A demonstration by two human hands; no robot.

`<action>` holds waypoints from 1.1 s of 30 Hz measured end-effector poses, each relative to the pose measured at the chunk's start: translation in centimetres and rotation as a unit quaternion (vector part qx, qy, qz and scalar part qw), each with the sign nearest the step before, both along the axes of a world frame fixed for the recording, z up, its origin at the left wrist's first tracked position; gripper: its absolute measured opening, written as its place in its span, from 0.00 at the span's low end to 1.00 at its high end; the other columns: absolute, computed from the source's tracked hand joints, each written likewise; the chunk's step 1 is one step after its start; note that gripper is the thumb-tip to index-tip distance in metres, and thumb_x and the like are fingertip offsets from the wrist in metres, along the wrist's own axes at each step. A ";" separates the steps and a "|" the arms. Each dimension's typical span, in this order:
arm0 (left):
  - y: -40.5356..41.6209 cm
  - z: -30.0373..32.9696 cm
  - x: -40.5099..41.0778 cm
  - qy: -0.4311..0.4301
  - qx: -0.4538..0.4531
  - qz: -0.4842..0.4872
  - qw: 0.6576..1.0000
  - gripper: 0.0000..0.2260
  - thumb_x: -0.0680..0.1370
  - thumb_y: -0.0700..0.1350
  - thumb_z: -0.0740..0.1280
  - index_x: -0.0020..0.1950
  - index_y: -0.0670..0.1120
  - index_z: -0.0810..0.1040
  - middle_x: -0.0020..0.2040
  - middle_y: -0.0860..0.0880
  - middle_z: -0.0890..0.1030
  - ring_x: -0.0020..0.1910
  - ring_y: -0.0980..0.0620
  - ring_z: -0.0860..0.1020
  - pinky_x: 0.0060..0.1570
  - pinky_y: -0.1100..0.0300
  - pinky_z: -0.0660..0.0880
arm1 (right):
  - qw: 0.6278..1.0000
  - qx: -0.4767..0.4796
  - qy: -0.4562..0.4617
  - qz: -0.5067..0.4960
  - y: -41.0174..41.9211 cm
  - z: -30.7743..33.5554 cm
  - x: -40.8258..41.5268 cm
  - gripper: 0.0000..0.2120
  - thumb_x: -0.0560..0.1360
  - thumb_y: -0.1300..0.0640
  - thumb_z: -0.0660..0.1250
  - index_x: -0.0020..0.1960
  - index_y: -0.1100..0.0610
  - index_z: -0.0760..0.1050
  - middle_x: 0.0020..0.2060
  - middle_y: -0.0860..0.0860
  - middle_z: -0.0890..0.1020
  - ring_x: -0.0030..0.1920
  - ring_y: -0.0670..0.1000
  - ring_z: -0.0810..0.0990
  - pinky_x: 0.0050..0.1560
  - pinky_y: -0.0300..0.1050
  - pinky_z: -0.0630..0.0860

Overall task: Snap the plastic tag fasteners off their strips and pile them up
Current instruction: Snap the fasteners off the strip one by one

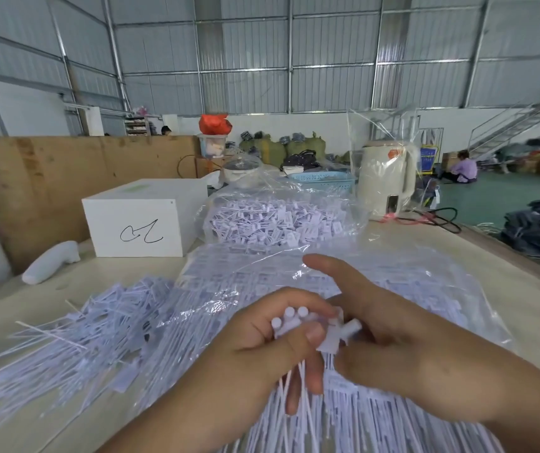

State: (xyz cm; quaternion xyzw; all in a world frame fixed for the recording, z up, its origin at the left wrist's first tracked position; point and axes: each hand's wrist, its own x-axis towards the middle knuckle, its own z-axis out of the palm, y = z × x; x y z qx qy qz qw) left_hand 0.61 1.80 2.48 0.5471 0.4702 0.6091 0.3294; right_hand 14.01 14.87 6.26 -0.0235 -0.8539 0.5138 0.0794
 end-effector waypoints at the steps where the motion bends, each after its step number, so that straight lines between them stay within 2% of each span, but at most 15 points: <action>1: 0.1 -0.1 0.0 0.018 -0.004 0.017 1.000 0.07 0.75 0.48 0.68 0.52 0.54 0.81 0.32 0.50 0.80 0.30 0.53 0.77 0.25 0.64 0.71 | 1.000 -0.020 -0.013 0.000 -0.4 0.1 -0.1 0.39 0.71 0.60 0.64 0.72 0.38 0.47 0.46 0.49 0.84 0.36 0.36 0.79 0.40 0.25 0.70; 3: 0.0 -0.2 0.0 0.041 -0.015 0.030 0.999 0.10 0.76 0.43 0.67 0.53 0.56 0.81 0.35 0.47 0.81 0.31 0.52 0.77 0.26 0.63 0.72 | 0.991 -0.120 -0.039 -0.039 -0.8 0.3 -0.4 0.44 0.72 0.59 0.67 0.74 0.38 0.41 0.45 0.41 0.84 0.41 0.38 0.82 0.46 0.29 0.73; 5: -0.1 0.0 -0.1 0.054 -0.023 0.015 0.998 0.11 0.76 0.41 0.65 0.54 0.53 0.81 0.35 0.48 0.81 0.31 0.53 0.77 0.26 0.63 0.73 | 0.974 -0.223 0.018 -0.039 -2.0 -0.1 -0.8 0.44 0.75 0.59 0.69 0.76 0.42 0.41 0.45 0.43 0.82 0.41 0.40 0.83 0.51 0.36 0.76; 7: -0.4 0.4 -0.5 0.066 -0.037 0.001 0.997 0.07 0.76 0.42 0.66 0.51 0.50 0.81 0.32 0.51 0.79 0.30 0.53 0.77 0.26 0.64 0.72 | 0.955 -0.287 0.071 0.005 -1.0 -0.7 0.8 0.36 0.77 0.56 0.68 0.78 0.56 0.52 0.40 0.52 0.75 0.31 0.41 0.81 0.47 0.39 0.78; 10: -0.9 1.1 -1.3 0.071 -0.063 -0.038 0.995 0.06 0.75 0.44 0.68 0.51 0.49 0.81 0.32 0.52 0.79 0.29 0.55 0.77 0.25 0.66 0.72 | 0.938 -0.338 0.081 0.000 -1.8 -0.3 -2.3 0.43 0.70 0.46 0.67 0.74 0.71 0.58 0.36 0.52 0.70 0.40 0.49 0.73 0.53 0.37 0.75; 12: -1.2 1.5 -1.7 0.093 -0.086 -0.059 0.990 0.07 0.75 0.42 0.68 0.52 0.49 0.81 0.33 0.54 0.80 0.30 0.55 0.78 0.25 0.67 0.72 | 0.951 -0.304 0.040 -0.034 -3.2 0.8 -3.0 0.24 0.81 0.57 0.58 0.74 0.66 0.60 0.27 0.52 0.71 0.30 0.43 0.72 0.32 0.29 0.72; 14: -1.5 1.6 -2.1 0.135 -0.109 -0.067 0.982 0.11 0.76 0.37 0.66 0.53 0.50 0.81 0.36 0.54 0.81 0.31 0.56 0.78 0.27 0.67 0.72 | 0.971 -0.238 0.012 -0.029 -4.3 1.0 -3.5 0.17 0.82 0.60 0.54 0.69 0.55 0.68 0.23 0.51 0.75 0.18 0.37 0.69 0.20 0.27 0.64; 16: -1.6 1.4 -2.4 0.156 -0.114 -0.066 0.979 0.12 0.75 0.35 0.65 0.50 0.50 0.82 0.37 0.54 0.82 0.31 0.57 0.78 0.30 0.67 0.73 | 0.991 -0.077 -0.018 -0.106 -3.4 0.5 -3.2 0.14 0.82 0.58 0.55 0.62 0.47 0.73 0.45 0.52 0.81 0.29 0.34 0.73 0.28 0.20 0.64; 18: -1.6 1.2 -2.5 0.161 -0.096 -0.046 0.981 0.12 0.71 0.37 0.66 0.46 0.52 0.82 0.34 0.55 0.81 0.29 0.58 0.76 0.32 0.67 0.72 | 0.984 0.150 0.017 -0.094 -3.5 0.5 -2.1 0.14 0.81 0.52 0.61 0.65 0.43 0.70 0.55 0.44 0.79 0.44 0.38 0.77 0.42 0.21 0.69; 20: -1.4 0.8 -2.7 0.145 -0.074 -0.032 0.986 0.09 0.69 0.41 0.68 0.44 0.52 0.81 0.32 0.56 0.79 0.29 0.59 0.74 0.33 0.67 0.71 | 0.902 0.424 0.033 -0.078 -3.7 0.2 -0.4 0.18 0.74 0.39 0.62 0.62 0.42 0.68 0.45 0.39 0.80 0.39 0.41 0.77 0.36 0.36 0.77; 22: -1.1 0.6 -3.0 0.118 -0.045 -0.017 0.992 0.05 0.69 0.43 0.71 0.45 0.47 0.81 0.32 0.54 0.78 0.27 0.58 0.73 0.32 0.64 0.71 | 0.838 0.525 0.078 -0.130 -3.5 -0.3 0.0 0.21 0.70 0.37 0.60 0.57 0.48 0.73 0.36 0.41 0.78 0.30 0.44 0.75 0.25 0.41 0.73; 26: -1.2 0.7 -3.7 0.064 0.008 0.049 0.997 0.05 0.65 0.44 0.75 0.37 0.51 0.81 0.29 0.52 0.76 0.22 0.58 0.71 0.25 0.67 0.69 | 0.801 0.550 0.114 -0.209 -3.9 0.3 0.0 0.21 0.72 0.34 0.54 0.47 0.48 0.77 0.32 0.44 0.78 0.31 0.48 0.77 0.26 0.46 0.74; 28: -1.2 0.8 -3.5 0.054 0.013 0.054 0.997 0.05 0.65 0.45 0.75 0.36 0.52 0.81 0.30 0.52 0.77 0.23 0.57 0.71 0.24 0.66 0.70 | 0.859 0.467 0.068 -0.198 -3.4 0.5 0.0 0.26 0.73 0.27 0.49 0.45 0.46 0.73 0.30 0.43 0.75 0.30 0.45 0.74 0.28 0.41 0.71; 30: -0.9 0.5 -2.8 0.052 0.014 0.068 0.996 0.05 0.66 0.44 0.76 0.35 0.51 0.80 0.30 0.52 0.75 0.23 0.57 0.71 0.23 0.65 0.70 | 0.922 0.345 0.051 -0.170 -2.2 0.1 -0.2 0.27 0.69 0.26 0.53 0.42 0.50 0.71 0.30 0.44 0.74 0.28 0.46 0.71 0.29 0.41 0.65; 33: -0.1 0.0 -1.7 0.031 0.035 0.141 0.989 0.05 0.67 0.42 0.74 0.34 0.50 0.80 0.28 0.52 0.74 0.22 0.56 0.69 0.21 0.64 0.68 | 0.930 0.314 0.077 -0.177 -1.2 -0.5 -0.8 0.22 0.69 0.32 0.60 0.36 0.51 0.70 0.27 0.47 0.72 0.28 0.47 0.69 0.30 0.44 0.64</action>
